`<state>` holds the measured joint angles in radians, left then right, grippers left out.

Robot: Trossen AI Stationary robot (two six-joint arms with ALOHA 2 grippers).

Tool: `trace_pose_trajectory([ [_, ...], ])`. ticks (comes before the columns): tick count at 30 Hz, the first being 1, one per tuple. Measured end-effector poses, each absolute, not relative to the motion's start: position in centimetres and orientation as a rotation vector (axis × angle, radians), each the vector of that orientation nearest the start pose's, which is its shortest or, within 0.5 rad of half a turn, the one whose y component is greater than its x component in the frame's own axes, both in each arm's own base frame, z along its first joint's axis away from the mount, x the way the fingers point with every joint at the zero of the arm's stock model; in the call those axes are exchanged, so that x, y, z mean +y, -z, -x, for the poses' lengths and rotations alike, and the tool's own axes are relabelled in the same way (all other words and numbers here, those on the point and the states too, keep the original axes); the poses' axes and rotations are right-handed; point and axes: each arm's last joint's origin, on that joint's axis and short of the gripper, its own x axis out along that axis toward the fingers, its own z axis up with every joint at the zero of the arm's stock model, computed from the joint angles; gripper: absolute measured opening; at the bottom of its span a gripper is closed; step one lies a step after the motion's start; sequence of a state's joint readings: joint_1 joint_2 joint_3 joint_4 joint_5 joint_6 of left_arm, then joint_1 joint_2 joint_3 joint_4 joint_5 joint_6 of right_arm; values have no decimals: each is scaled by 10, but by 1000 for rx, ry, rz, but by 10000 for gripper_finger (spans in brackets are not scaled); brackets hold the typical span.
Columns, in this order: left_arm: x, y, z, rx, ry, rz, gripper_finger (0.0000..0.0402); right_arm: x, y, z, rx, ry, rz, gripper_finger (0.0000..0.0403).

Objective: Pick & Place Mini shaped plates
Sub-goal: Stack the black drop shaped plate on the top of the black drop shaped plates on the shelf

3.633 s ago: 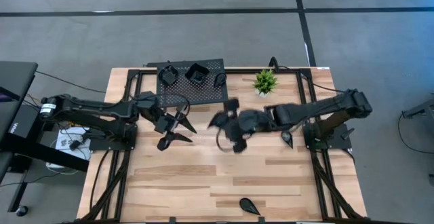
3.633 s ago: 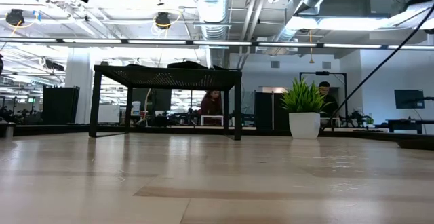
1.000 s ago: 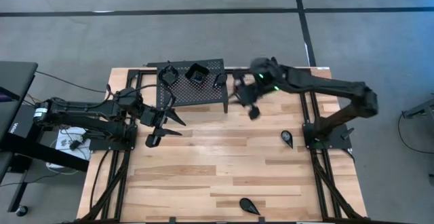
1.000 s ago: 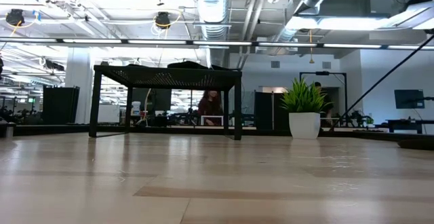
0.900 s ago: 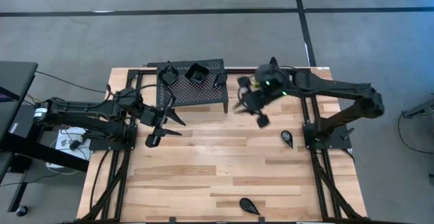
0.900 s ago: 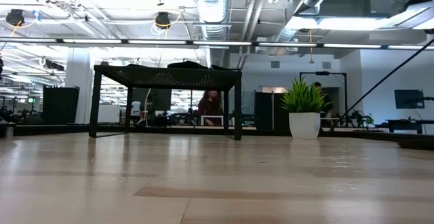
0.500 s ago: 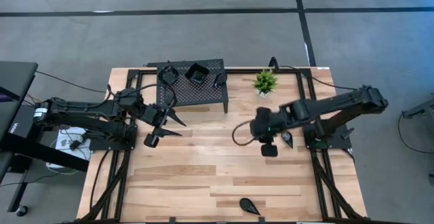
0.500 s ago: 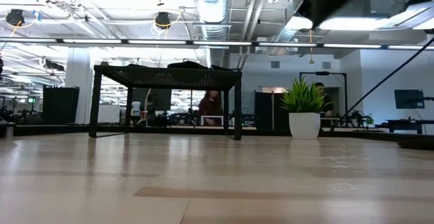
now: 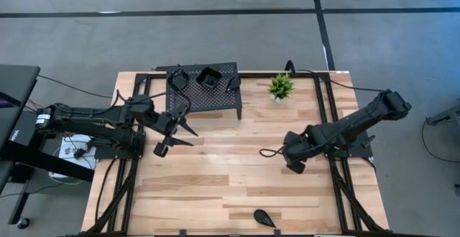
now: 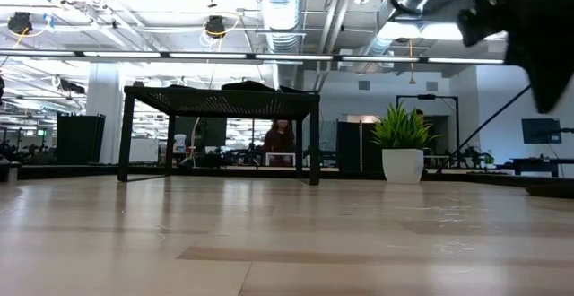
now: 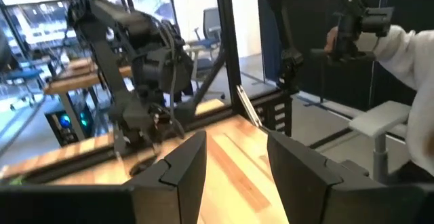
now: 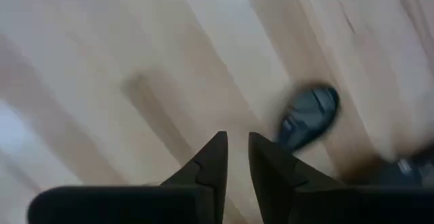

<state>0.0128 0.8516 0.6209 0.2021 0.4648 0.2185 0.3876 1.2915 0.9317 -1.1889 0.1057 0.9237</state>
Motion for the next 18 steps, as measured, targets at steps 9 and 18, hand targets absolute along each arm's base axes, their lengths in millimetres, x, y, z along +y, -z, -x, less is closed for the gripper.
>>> trace_pose_trajectory([
  [9,-12,-300,-192,-4,462,-189,159,64,-197,-158,1615,629,-285,55],
  [18,-12,-300,-192,-4,463,-187,159,56,-190,-158,1573,902,-608,55],
])
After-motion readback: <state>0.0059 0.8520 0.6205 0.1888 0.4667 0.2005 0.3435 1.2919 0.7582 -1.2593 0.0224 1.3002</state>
